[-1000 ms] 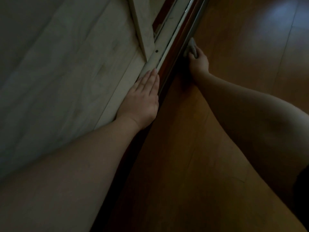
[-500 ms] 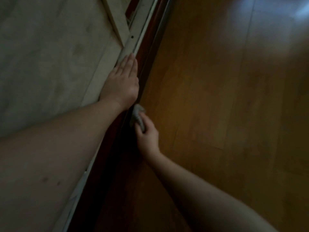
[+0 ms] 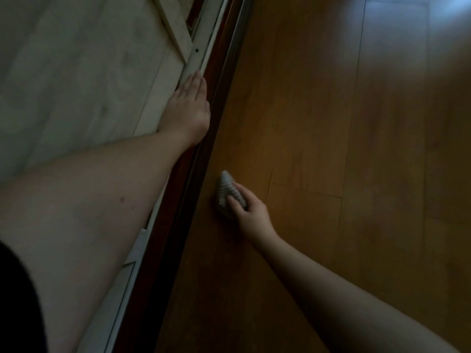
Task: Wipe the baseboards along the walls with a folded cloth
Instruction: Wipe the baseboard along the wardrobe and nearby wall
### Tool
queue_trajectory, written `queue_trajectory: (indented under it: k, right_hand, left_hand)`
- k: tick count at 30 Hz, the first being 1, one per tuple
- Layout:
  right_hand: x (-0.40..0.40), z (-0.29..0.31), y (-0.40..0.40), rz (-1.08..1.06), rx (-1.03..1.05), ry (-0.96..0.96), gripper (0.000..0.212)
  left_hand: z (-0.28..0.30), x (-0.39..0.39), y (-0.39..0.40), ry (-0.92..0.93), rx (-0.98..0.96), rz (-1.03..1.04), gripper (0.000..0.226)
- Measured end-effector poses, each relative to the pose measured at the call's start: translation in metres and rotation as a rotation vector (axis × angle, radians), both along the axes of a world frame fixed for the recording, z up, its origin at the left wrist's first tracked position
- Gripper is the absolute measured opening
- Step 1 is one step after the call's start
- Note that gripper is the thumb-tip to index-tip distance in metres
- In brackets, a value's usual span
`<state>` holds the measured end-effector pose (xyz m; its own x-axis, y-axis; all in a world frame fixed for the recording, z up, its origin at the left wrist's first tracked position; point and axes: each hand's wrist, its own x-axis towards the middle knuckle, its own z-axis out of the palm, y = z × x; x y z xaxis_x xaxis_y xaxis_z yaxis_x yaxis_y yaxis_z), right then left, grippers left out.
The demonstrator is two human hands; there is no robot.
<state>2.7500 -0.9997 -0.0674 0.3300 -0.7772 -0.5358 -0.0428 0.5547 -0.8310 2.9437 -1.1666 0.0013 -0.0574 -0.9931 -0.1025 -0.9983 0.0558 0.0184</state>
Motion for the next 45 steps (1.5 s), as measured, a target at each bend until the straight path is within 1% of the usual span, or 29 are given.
queue_trajectory:
  k: [3,7,10,12,16,18,20,21,23,25,27,31,33,35,36,38,42,45]
  right_hand:
    - [-0.021,0.001,-0.007,-0.133,-0.030,0.016,0.040]
    - [-0.047,0.007,-0.014,-0.211,-0.189,0.175,0.041]
    - [-0.069,0.012,-0.019,-0.286,-0.149,0.129,0.040]
    - [-0.082,0.022,-0.027,-0.257,-0.180,0.145,0.039]
    - [-0.103,0.062,-0.039,-0.115,-0.320,0.212,0.036]
    - [-0.114,0.091,-0.037,-0.134,-0.378,0.235,0.034]
    - [-0.126,0.126,-0.029,-0.141,-0.382,0.263,0.033]
    - [-0.132,0.145,-0.022,-0.145,-0.379,0.289,0.033]
    - [-0.137,0.172,-0.004,-0.163,-0.361,0.308,0.035]
    - [-0.137,0.208,0.022,-0.194,-0.327,0.305,0.038]
    - [-0.133,0.249,0.053,-0.227,-0.303,0.300,0.045]
    - [-0.133,0.327,0.103,-0.275,-0.246,0.381,0.058]
    - [-0.134,0.369,0.122,-0.240,-0.286,0.441,0.061]
    - [-0.135,0.412,0.137,-0.180,-0.383,0.489,0.060]
    - [-0.136,0.434,0.143,-0.151,-0.415,0.500,0.059]
    - [-0.138,0.477,0.152,-0.110,-0.437,0.499,0.061]
    - [-0.149,0.557,0.159,-0.074,-0.387,0.449,0.065]
    - [-0.168,0.613,0.156,-0.023,-0.338,0.403,0.058]
  left_hand:
    - [-0.001,-0.001,0.001,-0.017,-0.002,-0.004,0.058]
    - [0.004,-0.002,0.001,-0.061,0.044,0.000,0.061]
    - [0.005,-0.004,0.000,-0.104,0.072,0.004,0.063]
    - [0.008,-0.006,-0.002,-0.111,0.116,0.021,0.066]
    - [0.031,-0.014,0.015,-0.107,0.194,0.012,0.068]
    - [0.042,-0.023,0.036,-0.133,0.168,-0.042,0.065]
    - [0.058,-0.032,0.060,-0.111,0.208,-0.078,0.063]
    - [0.068,-0.040,0.071,-0.096,0.221,-0.081,0.063]
    - [0.083,-0.054,0.093,-0.057,0.213,-0.021,0.063]
    - [0.109,-0.076,0.122,0.018,0.241,0.019,0.064]
    - [0.141,-0.095,0.159,0.084,0.262,-0.002,0.063]
    - [0.213,-0.103,0.207,0.157,0.400,0.089,0.058]
    - [0.255,-0.102,0.224,0.215,0.434,0.156,0.058]
    - [0.302,-0.104,0.245,0.269,0.402,0.185,0.060]
    - [0.327,-0.107,0.257,0.278,0.390,0.178,0.061]
    - [0.376,-0.110,0.282,0.239,0.384,0.131,0.062]
    - [0.477,-0.117,0.304,0.182,0.367,0.095,0.061]
    - [0.546,-0.122,0.306,0.143,0.384,0.100,0.062]
